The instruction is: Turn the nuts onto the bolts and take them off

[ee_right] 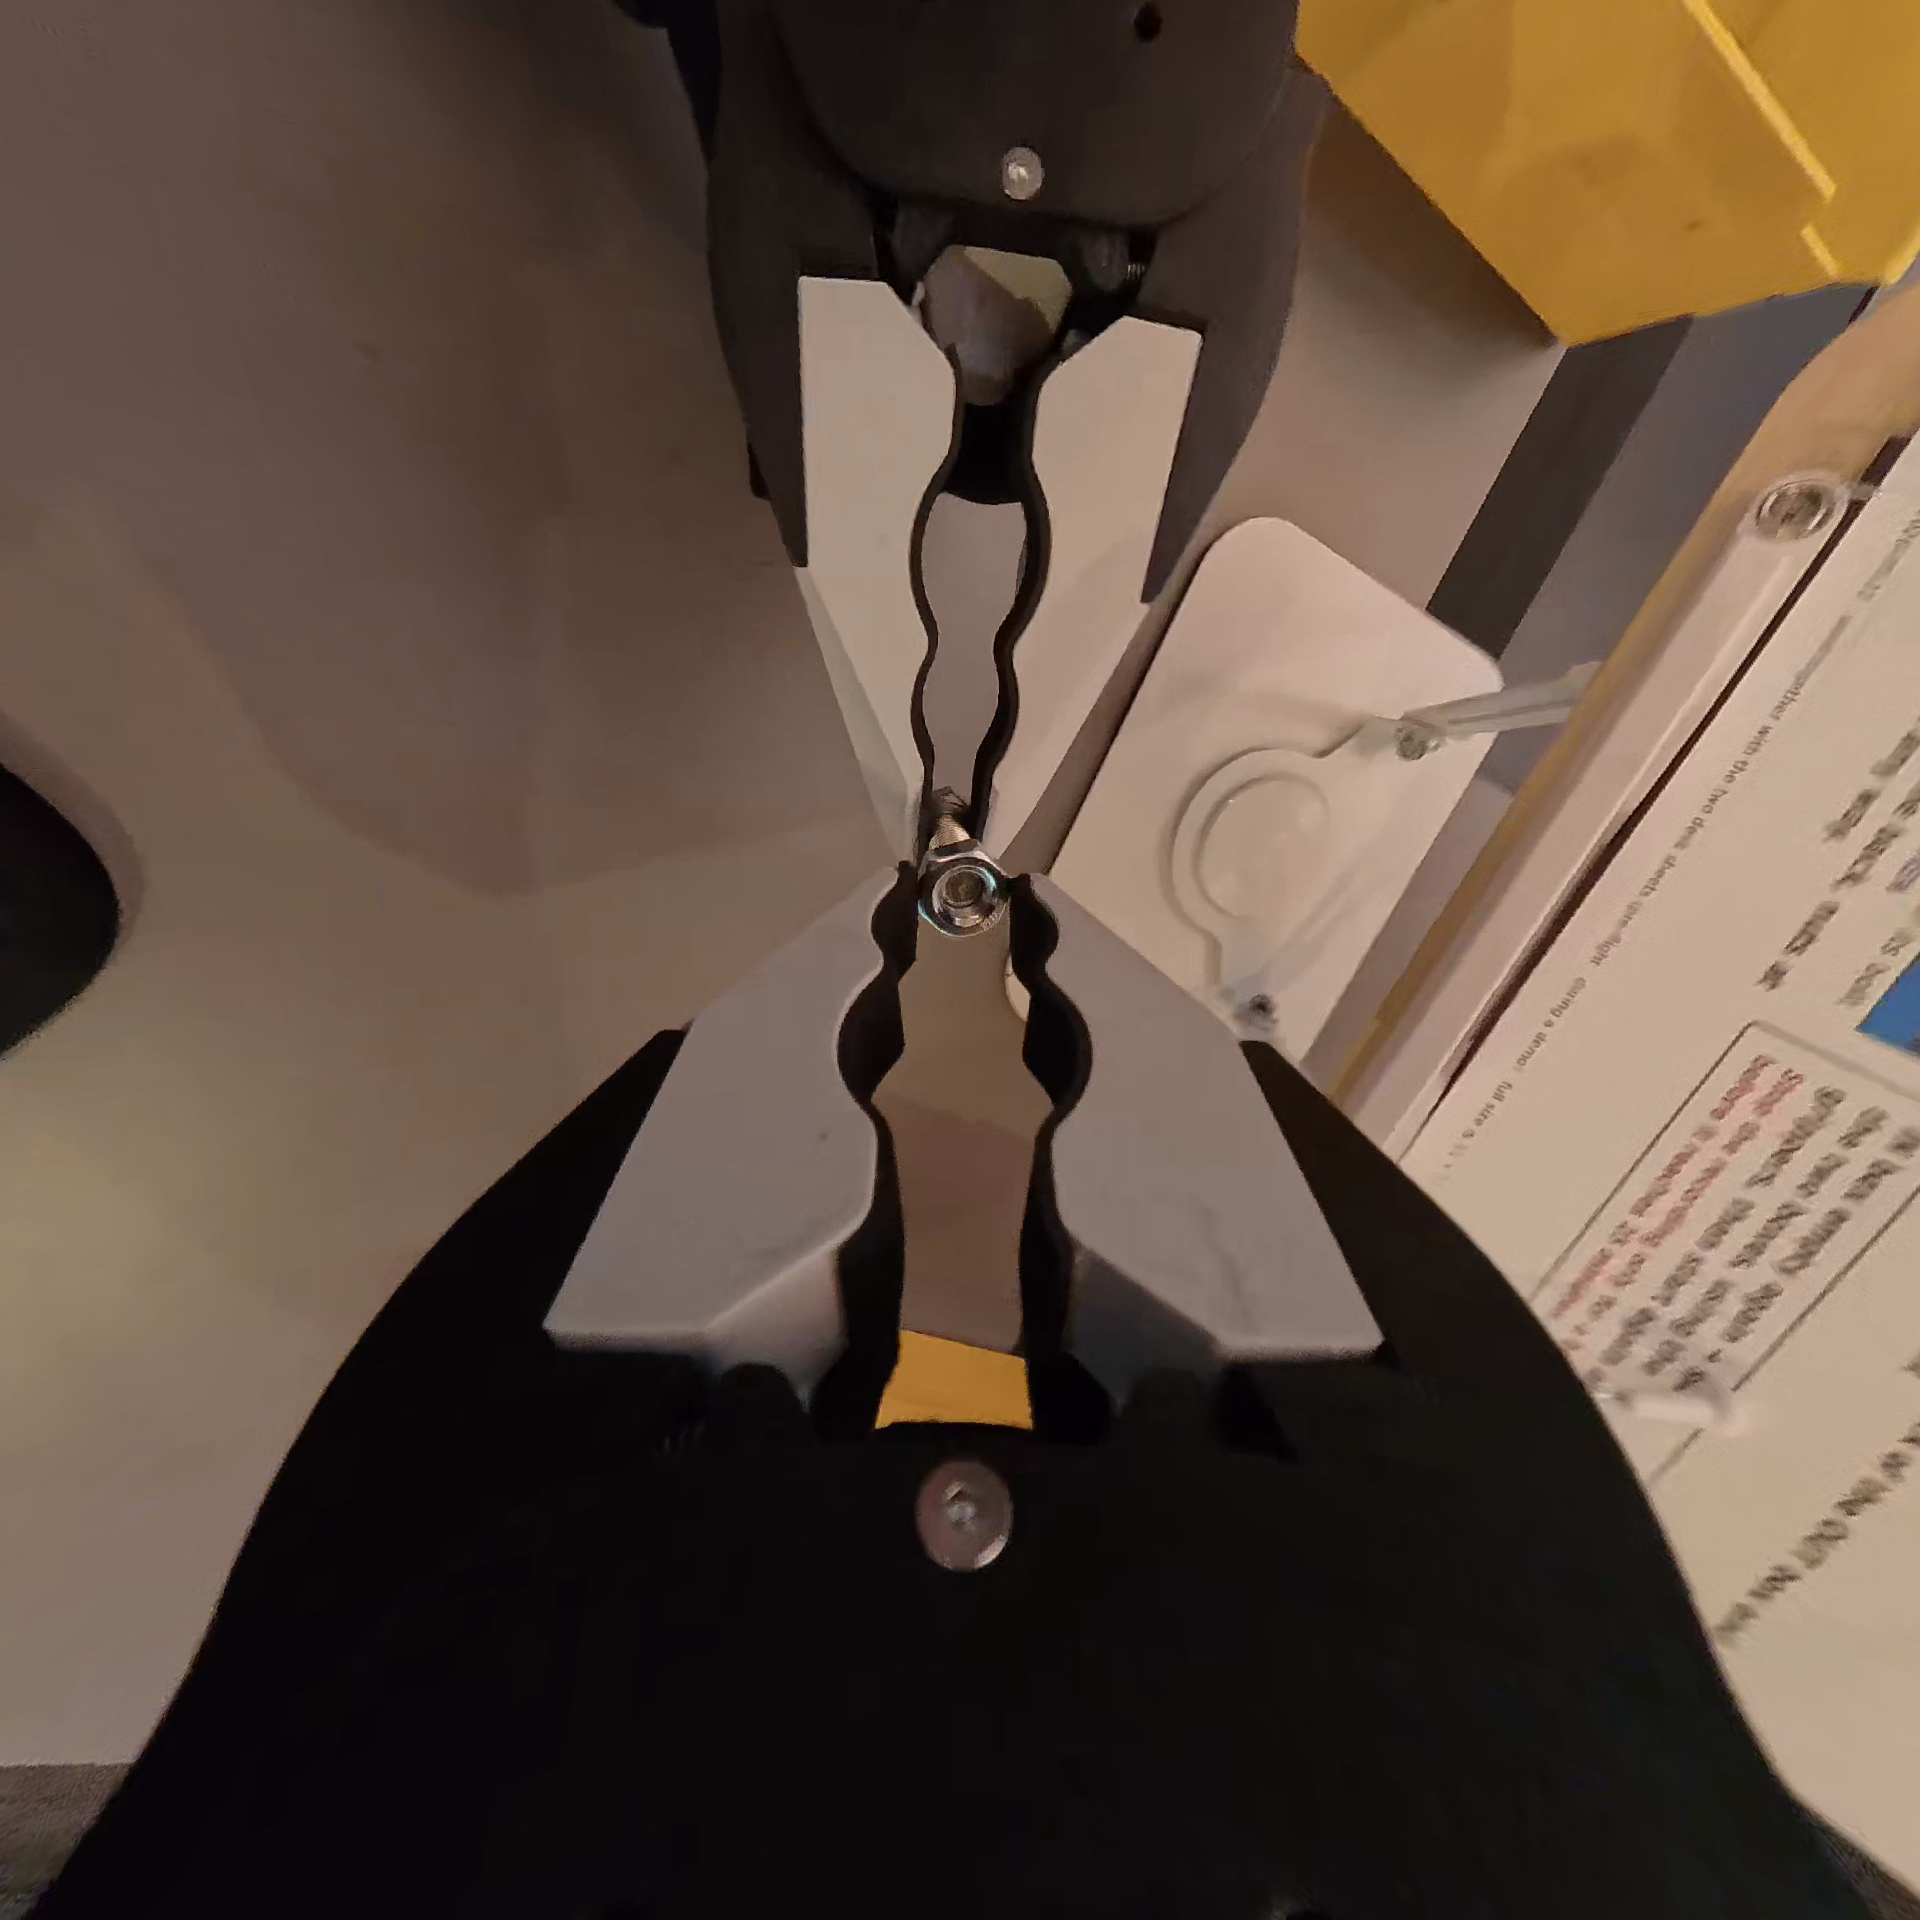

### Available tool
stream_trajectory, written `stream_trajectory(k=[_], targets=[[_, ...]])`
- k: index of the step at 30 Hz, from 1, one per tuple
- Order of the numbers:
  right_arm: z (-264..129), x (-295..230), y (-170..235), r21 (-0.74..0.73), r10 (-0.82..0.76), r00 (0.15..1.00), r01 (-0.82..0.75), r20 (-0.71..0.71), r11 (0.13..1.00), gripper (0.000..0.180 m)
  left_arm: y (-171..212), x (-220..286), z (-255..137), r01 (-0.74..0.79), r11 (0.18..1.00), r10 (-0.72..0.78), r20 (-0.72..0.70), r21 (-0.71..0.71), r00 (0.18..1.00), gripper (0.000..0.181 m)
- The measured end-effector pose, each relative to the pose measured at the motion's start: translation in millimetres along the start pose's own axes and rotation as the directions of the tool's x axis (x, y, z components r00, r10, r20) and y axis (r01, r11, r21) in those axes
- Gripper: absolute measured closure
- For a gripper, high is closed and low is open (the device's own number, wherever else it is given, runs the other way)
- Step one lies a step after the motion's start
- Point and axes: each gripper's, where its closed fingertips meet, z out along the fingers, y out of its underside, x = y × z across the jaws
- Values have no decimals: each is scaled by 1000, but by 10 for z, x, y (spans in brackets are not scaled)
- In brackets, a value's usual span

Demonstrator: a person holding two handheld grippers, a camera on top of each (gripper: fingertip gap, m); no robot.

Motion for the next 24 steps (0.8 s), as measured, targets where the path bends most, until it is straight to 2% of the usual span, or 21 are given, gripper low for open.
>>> stream_trajectory(k=[2, 4, 7, 9, 11, 13, 15, 20, 24], targets=[[7, 7, 17, -8, 116, 993, -116, 25, 993, 164, 10, 0, 6, -2, 1000, 2, 2, -4, 1000, 173], [16, 32, 28, -12, 300, 953, -300, 52, 954, 164, 15, -14, 5, 3, 1000, -3, 8, -6, 1000, 173], [49, 79, 22, -6, 609, 788, -611, 86, 791, 164, 37, -52, -8, 16, 1000, -16, 16, -9, 1000, 173], [76, 61, 34, -17, 653, 752, -654, 85, 756, 164, 73, -50, -3, 13, 1000, -13, 14, -21, 1000, 173], [70, 26, 31, -32, 626, 775, -626, 88, 779, 161, 78, -23, 16, 4, 1000, -4, 10, -26, 1000, 173], [51, 77, 58, -26, 554, 832, -553, 37, 833, 131, 29, -5, 16, 6, 1000, -6, 2, -9, 1000, 173], [20, 107, 66, -18, 438, 899, -438, -2, 899, 128, 28, -9, 9, -1, 1000, 1, 5, -11, 1000, 173], [-4, 48, 16, 3, 163, 987, -163, -13, 987, 139, 6, -18, -8, 15, 1000, -15, -2, 6, 1000, 173], [28, 15, 19, -1, 81, 997, -81, -3, 997, 164, 10, 11, 6, 7, 1000, -7, -11, 3, 1000, 173]])
